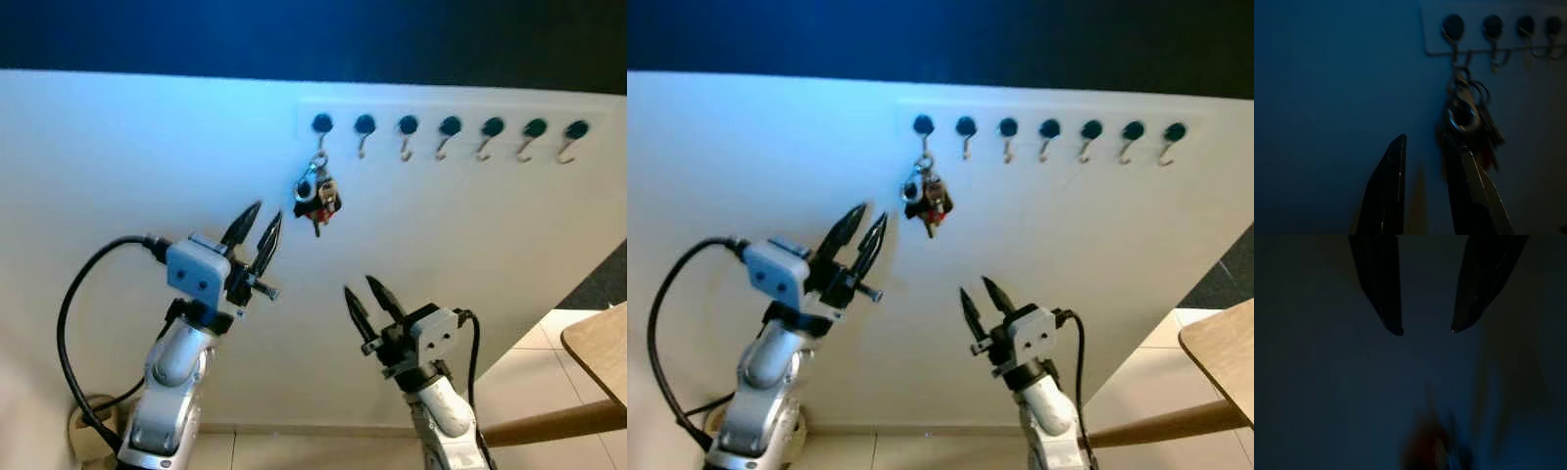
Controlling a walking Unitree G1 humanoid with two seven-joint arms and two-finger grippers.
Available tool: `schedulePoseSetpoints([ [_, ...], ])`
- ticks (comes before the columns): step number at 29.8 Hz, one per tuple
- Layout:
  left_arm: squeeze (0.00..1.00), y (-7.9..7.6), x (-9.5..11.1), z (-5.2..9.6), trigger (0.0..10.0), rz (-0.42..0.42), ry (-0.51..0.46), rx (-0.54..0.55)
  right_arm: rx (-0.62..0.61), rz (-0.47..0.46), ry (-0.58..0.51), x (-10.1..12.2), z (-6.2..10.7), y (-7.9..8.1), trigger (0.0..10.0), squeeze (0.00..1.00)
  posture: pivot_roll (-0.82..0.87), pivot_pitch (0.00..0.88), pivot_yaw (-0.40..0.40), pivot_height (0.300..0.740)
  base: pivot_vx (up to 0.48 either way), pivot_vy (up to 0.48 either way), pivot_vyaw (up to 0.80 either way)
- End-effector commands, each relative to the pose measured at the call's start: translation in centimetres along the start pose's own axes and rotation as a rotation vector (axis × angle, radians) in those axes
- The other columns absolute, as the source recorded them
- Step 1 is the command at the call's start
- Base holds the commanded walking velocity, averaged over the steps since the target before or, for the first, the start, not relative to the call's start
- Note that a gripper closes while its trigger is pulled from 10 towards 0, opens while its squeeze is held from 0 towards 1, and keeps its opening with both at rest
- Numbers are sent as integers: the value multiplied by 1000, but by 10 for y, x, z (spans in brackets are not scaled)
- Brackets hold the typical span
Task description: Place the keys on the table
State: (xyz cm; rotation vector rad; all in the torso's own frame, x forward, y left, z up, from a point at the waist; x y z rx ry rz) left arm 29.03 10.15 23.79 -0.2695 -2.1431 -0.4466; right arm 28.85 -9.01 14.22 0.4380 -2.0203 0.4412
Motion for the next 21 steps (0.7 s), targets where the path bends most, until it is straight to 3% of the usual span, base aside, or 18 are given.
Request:
schedulePoseSetpoints([
  [1,0,3,1,-2,10000,-16,19,2,12,-25,-17,7,-2,2,10000,0,46,97,-42,740,0,0,0],
  [7,0,-6,2,-12,10000,-21,34,-43,6,-37,-42,13,-15,3,10000,0,48,95,-41,740,0,0,0],
  [10,0,-10,7,-18,10000,22,19,-63,13,-49,-52,17,-18,5,10000,0,49,90,-41,740,0,0,0],
  [11,969,-11,10,-21,10000,54,13,-67,19,-54,-51,19,-18,6,10000,0,47,89,-40,740,0,0,0],
  [12,1000,-12,13,-23,10000,83,6,-71,23,-57,-50,20,-18,7,10000,0,47,86,-40,740,0,0,0],
  [17,1000,-18,17,-27,10000,121,0,-101,30,-66,-40,21,-17,9,10000,0,50,82,-40,740,0,0,0],
  [18,0,-25,20,-30,10000,168,-11,-141,31,-72,-36,21,-15,10,10000,0,50,81,-40,740,0,0,0],
  [21,0,-35,22,-31,10000,186,-14,-202,30,-76,-28,20,-13,10,10000,0,48,78,-38,740,0,0,0],
])
Point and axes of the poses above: a point about 5 cm out from each wrist's last joint towards the gripper, its own z axis pointing back from the gripper into the wrist, its own x axis along the axis of the wrist's last joint, y = z × x, the point moved 4 cm from there along -z, pointing out of the wrist towards the gripper
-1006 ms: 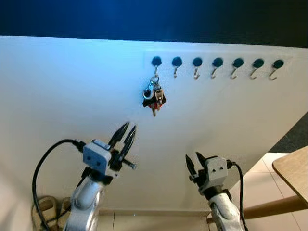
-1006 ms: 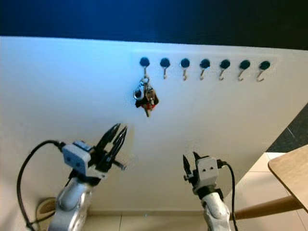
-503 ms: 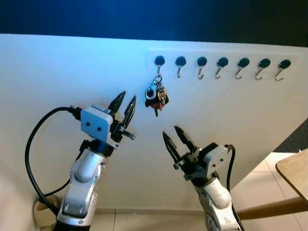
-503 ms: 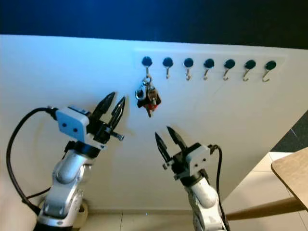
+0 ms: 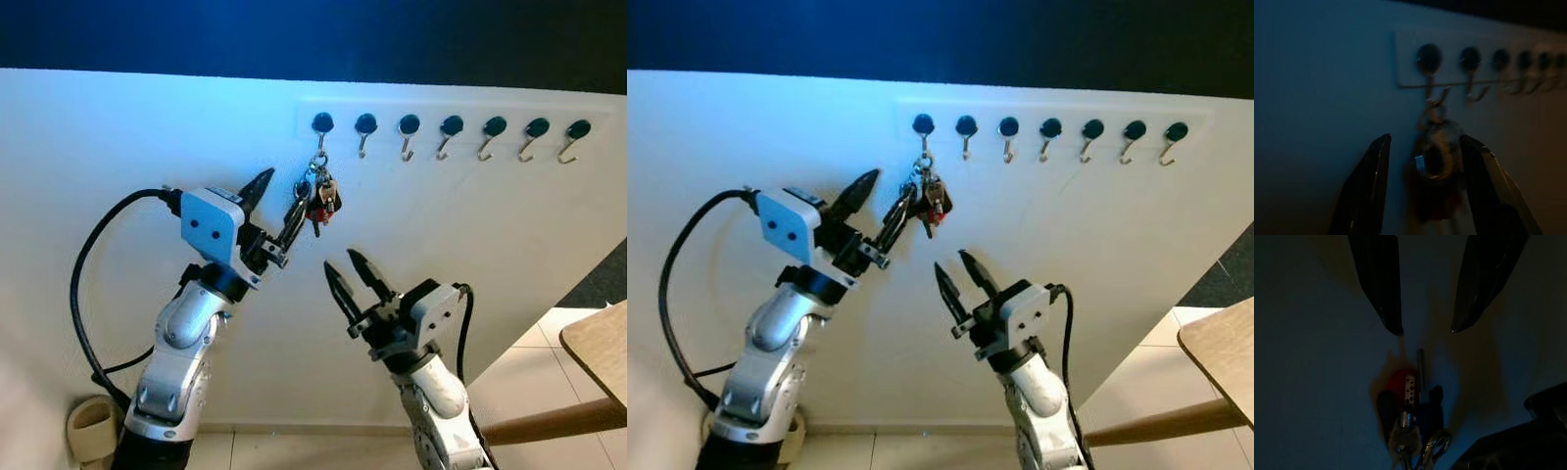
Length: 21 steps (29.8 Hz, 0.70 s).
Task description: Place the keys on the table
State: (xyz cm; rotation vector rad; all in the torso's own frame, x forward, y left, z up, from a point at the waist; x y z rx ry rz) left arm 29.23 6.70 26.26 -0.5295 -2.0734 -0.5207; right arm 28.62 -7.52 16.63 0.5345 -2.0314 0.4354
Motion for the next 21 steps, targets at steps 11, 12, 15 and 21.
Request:
schedulePoseSetpoints([
  [11,0,-22,-1,-10,10000,55,18,-114,-16,-17,14,2,4,-1,10000,0,39,69,-31,740,0,0,0],
  [12,0,-23,-1,-11,10000,55,21,-119,-17,-18,13,3,4,-1,10000,0,40,69,-31,740,0,0,0],
  [15,0,-22,-5,-13,10000,22,34,-114,-19,-19,-2,7,2,-1,10000,0,40,68,-29,740,0,0,0],
  [21,0,-19,-6,-19,10000,-18,41,-95,-22,-9,-18,11,0,-2,10000,0,41,66,-26,740,0,0,0],
])
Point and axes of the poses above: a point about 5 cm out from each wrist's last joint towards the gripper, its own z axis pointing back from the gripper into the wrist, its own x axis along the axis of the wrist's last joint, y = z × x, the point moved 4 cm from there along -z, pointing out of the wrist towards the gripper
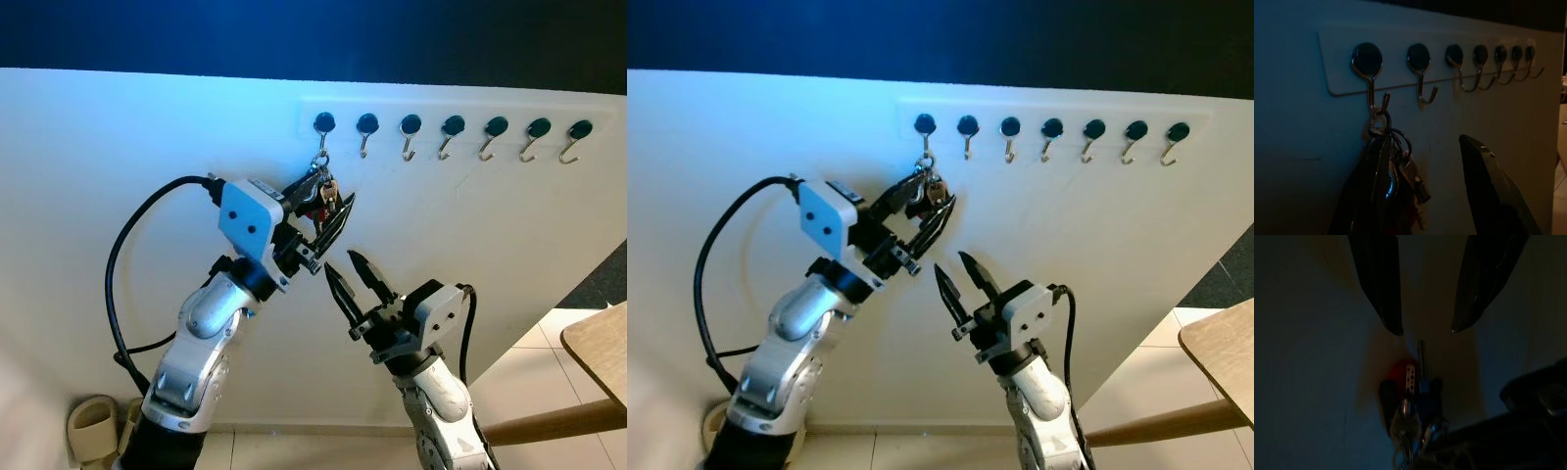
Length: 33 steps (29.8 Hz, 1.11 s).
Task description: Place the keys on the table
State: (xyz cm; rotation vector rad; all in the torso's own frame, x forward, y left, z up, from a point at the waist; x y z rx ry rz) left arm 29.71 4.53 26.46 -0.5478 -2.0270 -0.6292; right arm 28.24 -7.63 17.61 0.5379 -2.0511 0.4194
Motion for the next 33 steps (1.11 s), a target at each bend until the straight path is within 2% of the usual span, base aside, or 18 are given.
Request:
schedulePoseSetpoints([
  [1,0,-4,-1,-4,10000,-6,3,-3,-12,-5,2,1,1,-2,10000,0,41,66,-26,740,0,0,0],
  [11,0,-6,-2,-10,10000,-34,2,31,-15,-5,-6,4,-1,-1,10000,0,39,69,-24,740,0,0,0],
  [22,0,6,-1,-10,9961,-57,9,91,-20,1,-9,6,0,-3,10000,0,42,71,-24,740,0,0,0],
  [23,0,7,-2,-10,8196,-69,19,99,-20,2,-9,6,0,-3,10000,0,42,71,-24,740,0,0,0],
  [24,0,7,-3,-11,4588,-81,29,104,-20,3,-9,6,0,-3,10000,0,41,72,-24,740,0,0,0],
  [25,0,7,-4,-11,4588,-88,35,106,-20,4,-9,7,0,-3,10000,0,41,72,-24,740,0,0,0],
  [26,0,9,-6,-11,39,-89,45,124,-20,4,-10,7,0,-3,10000,0,41,72,-24,740,0,0,0],
  [27,0,13,-8,-12,0,-84,55,151,-21,6,-11,7,-1,-2,10000,0,39,74,-21,740,0,0,0],
  [33,0,14,-7,-12,0,-81,55,149,-23,7,-10,8,0,-2,10000,0,40,76,-22,740,0,0,0],
])
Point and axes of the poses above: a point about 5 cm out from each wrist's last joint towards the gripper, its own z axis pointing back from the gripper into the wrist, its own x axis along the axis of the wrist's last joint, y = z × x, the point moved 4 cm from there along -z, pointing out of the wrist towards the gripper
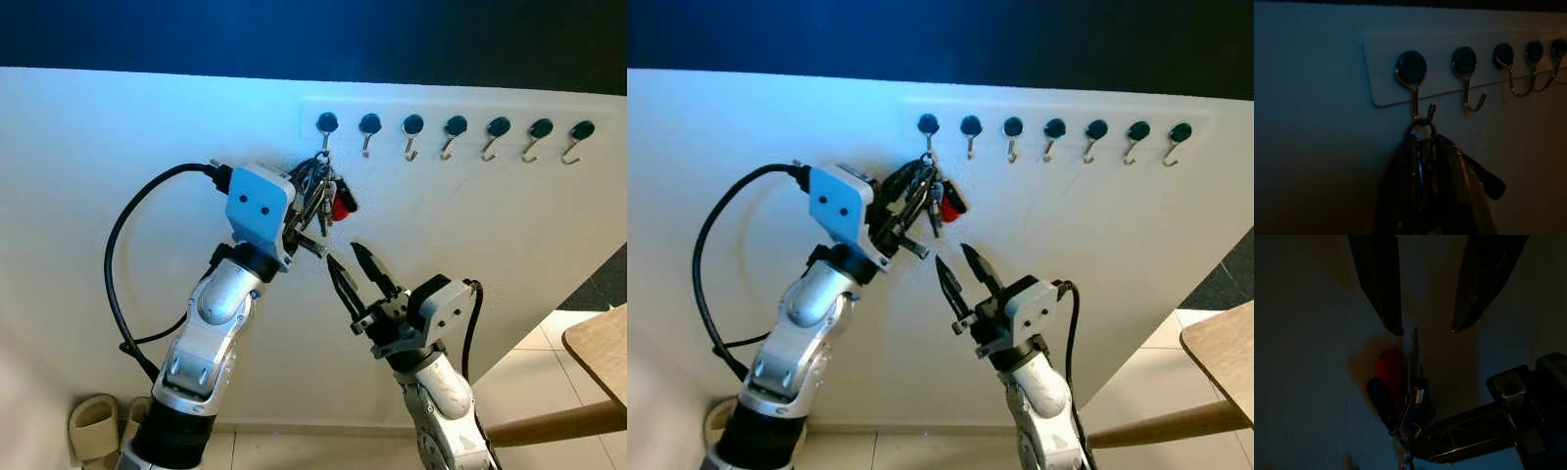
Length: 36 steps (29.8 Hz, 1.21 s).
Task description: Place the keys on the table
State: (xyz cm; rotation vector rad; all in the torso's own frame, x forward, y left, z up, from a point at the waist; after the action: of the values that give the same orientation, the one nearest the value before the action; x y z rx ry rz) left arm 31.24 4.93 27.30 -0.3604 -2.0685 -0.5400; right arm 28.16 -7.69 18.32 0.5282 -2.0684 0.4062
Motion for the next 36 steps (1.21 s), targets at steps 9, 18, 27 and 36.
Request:
schedulePoseSetpoints([
  [9,0,-1,-5,-1,0,20,28,3,-8,1,6,1,2,-2,10000,0,43,79,-24,740,0,0,0],
  [18,0,-5,20,-1,0,87,-102,-91,-13,1,4,1,1,-2,10000,0,44,84,-27,740,0,0,0],
  [27,0,-1,36,-1,0,101,-182,-85,-13,0,-1,2,-1,-3,10000,0,45,87,-28,740,0,0,0],
  [36,1000,-2,12,3,10000,25,-59,-120,-12,0,8,0,0,-3,10000,0,44,90,-28,740,0,0,0],
])
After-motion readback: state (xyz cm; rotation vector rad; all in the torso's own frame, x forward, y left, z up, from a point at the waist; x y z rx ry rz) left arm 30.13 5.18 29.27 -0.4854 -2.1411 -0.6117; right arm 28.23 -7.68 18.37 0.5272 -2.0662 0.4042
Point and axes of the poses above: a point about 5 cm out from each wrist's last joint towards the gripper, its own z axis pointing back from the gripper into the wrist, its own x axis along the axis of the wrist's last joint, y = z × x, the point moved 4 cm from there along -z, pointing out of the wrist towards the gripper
